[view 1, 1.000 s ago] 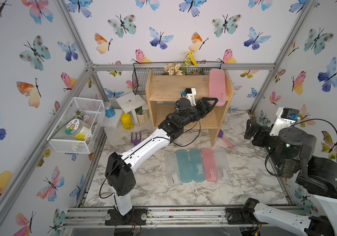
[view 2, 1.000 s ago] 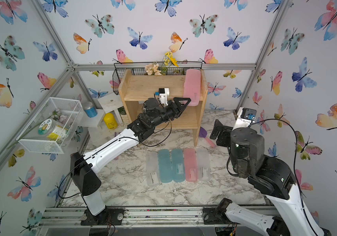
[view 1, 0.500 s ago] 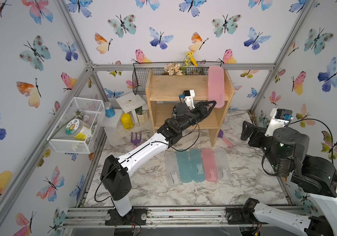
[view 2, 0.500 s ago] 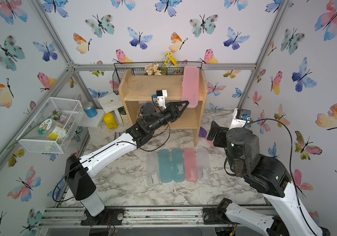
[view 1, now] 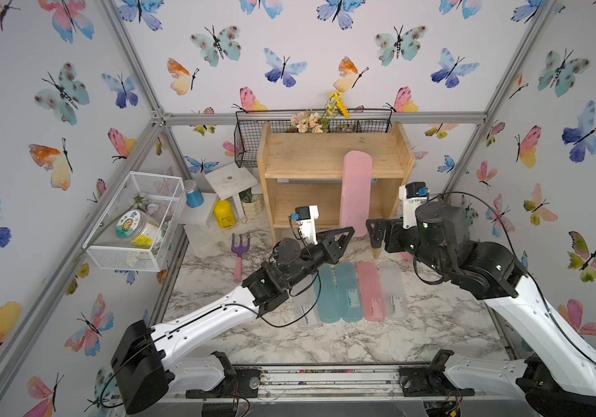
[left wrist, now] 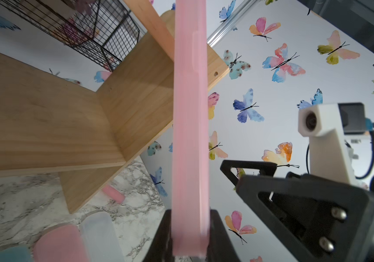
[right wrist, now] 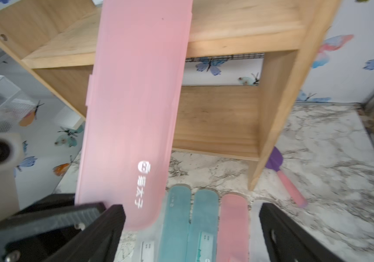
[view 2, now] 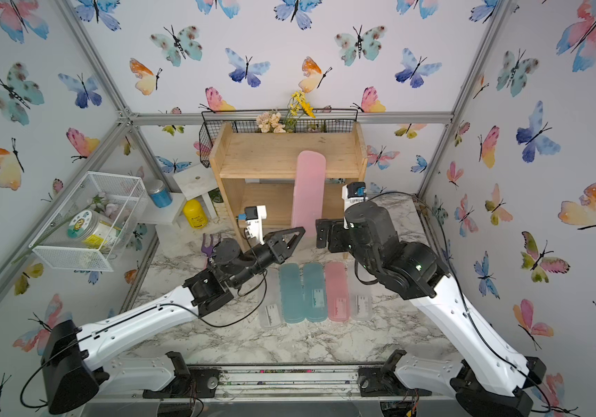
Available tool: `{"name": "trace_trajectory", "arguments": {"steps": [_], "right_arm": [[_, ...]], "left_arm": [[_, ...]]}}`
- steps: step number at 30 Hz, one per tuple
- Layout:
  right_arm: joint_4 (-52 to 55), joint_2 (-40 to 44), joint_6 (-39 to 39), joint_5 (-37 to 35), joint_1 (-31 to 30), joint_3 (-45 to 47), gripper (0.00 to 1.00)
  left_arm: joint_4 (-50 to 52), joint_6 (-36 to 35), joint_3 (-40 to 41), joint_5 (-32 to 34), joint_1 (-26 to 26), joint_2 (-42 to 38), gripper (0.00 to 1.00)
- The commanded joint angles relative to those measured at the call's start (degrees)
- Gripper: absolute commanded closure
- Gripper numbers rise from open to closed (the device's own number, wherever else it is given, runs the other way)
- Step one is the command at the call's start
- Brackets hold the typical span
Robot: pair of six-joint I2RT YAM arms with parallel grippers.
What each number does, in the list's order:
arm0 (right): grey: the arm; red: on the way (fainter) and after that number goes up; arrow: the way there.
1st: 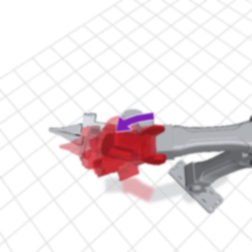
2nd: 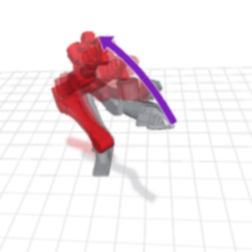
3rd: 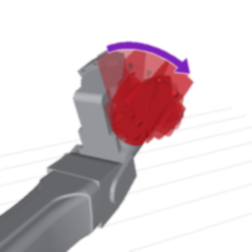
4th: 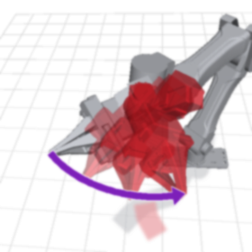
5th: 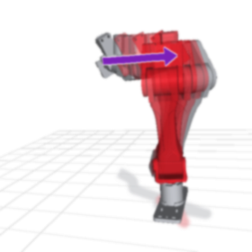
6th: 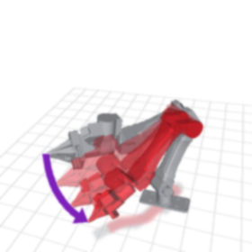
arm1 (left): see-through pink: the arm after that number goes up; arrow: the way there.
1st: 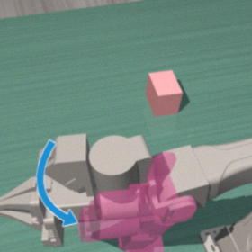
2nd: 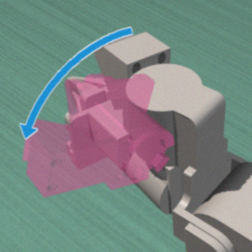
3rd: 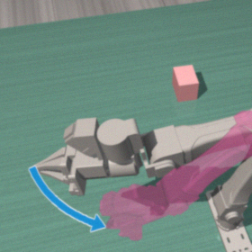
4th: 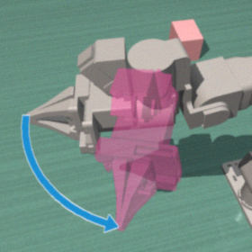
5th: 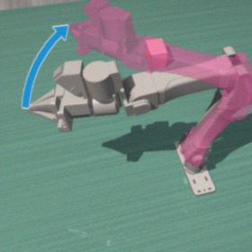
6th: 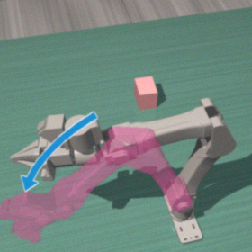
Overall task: Remove the pencil cases from the shelf
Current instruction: Pick up the pencil case from the shelf.
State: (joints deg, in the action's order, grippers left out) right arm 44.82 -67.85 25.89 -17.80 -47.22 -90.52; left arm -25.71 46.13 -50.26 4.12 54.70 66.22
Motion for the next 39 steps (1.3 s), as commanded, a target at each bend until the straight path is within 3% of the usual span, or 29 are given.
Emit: {"name": "trace_trajectory", "arguments": {"steps": [1,8,39], "right_arm": [[-9.5,-0.7,1.0,12.5,0.0,-0.5,0.01],[-19.5,-8.7,4.2,22.6,-0.1,0.2,0.01],[-28.8,-18.3,8.0,25.0,-2.2,6.4,0.01]], "left_arm": [[6.4,-4.8,5.9,13.7,1.0,-6.4,1.00],[13.2,-5.3,10.3,21.5,3.8,-14.0,1.00],[15.7,-4.0,11.6,24.6,6.4,-15.1,1.00]]}}
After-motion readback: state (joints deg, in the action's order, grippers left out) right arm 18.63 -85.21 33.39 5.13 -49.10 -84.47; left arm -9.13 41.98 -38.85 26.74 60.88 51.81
